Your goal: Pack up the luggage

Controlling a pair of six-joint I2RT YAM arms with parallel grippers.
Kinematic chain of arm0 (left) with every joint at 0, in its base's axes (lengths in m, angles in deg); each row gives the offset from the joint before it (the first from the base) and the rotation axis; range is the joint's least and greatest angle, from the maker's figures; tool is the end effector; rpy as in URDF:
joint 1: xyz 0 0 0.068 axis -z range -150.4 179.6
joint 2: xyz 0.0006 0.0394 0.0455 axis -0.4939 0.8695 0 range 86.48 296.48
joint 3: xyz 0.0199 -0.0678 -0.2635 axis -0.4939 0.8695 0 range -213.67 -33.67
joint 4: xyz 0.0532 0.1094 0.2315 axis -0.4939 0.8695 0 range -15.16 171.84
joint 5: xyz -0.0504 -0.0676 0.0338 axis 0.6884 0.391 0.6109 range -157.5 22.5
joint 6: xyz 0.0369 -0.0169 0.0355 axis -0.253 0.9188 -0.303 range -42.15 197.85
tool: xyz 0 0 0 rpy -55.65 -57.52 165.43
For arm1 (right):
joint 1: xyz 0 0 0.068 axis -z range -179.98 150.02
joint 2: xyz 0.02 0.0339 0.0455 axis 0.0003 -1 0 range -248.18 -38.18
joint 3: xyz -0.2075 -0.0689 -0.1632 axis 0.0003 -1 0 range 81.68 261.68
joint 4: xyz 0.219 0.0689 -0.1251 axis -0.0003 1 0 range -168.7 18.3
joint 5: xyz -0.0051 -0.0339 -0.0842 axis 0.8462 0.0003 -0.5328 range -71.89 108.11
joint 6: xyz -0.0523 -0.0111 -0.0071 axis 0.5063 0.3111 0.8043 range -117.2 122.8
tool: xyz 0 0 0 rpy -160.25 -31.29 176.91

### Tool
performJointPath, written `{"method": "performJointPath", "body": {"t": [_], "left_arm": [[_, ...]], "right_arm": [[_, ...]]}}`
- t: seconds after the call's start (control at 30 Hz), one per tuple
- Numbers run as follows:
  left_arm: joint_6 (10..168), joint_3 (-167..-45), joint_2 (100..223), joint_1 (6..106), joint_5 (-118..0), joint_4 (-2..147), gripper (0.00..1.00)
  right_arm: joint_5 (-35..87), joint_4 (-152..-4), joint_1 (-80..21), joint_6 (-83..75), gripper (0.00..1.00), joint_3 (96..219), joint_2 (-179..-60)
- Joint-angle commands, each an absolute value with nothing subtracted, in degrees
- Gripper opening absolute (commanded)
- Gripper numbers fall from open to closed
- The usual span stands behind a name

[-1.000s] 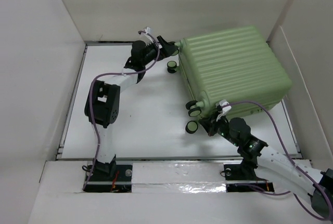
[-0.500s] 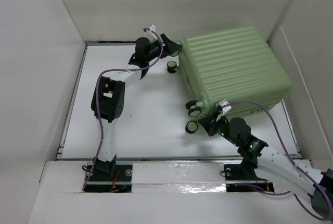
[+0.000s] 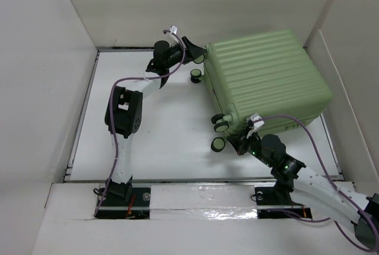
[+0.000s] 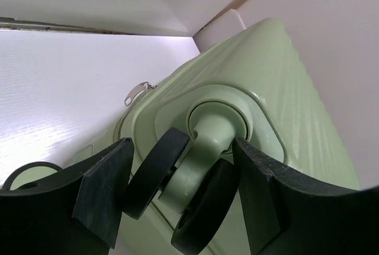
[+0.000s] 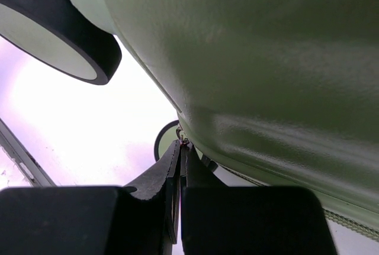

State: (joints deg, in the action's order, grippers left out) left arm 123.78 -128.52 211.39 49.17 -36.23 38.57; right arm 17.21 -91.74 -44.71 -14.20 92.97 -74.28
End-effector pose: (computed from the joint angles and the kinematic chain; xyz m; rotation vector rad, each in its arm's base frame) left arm 0.4809 -0.1905 0.2705 0.1176 1.6208 -1.3007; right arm 0.1152 0.1133 0.1984 -0.4297 1.7898 0.7552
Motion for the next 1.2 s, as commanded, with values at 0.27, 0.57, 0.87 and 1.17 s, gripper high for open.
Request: {"method": "performJointPath", "body": {"t": [0.27, 0.57, 0.87, 1.17], "left_arm": [[124.87, -109.98, 204.53, 50.69, -33.83, 20.37, 0.00], [122.94, -77.56, 183.80, 51.84, -42.97, 2.97, 0.00], [120.65, -66.89, 174.64, 55.43, -37.27, 0.41, 0.00], [112.92, -81.20, 174.11, 53.87, -46.13, 21.28, 0.77]], "right_arm": [[23.90, -93.56, -42.88, -11.36, 0.00, 100.75, -73.78], [39.19, -92.14, -25.93, -3.62, 0.00, 109.62, -80.90], [47.39, -87.14, -18.79, -2.91, 0.00, 114.12, -79.86], [42.19, -70.72, -19.32, -11.96, 0.00, 102.69, -52.01]]}}
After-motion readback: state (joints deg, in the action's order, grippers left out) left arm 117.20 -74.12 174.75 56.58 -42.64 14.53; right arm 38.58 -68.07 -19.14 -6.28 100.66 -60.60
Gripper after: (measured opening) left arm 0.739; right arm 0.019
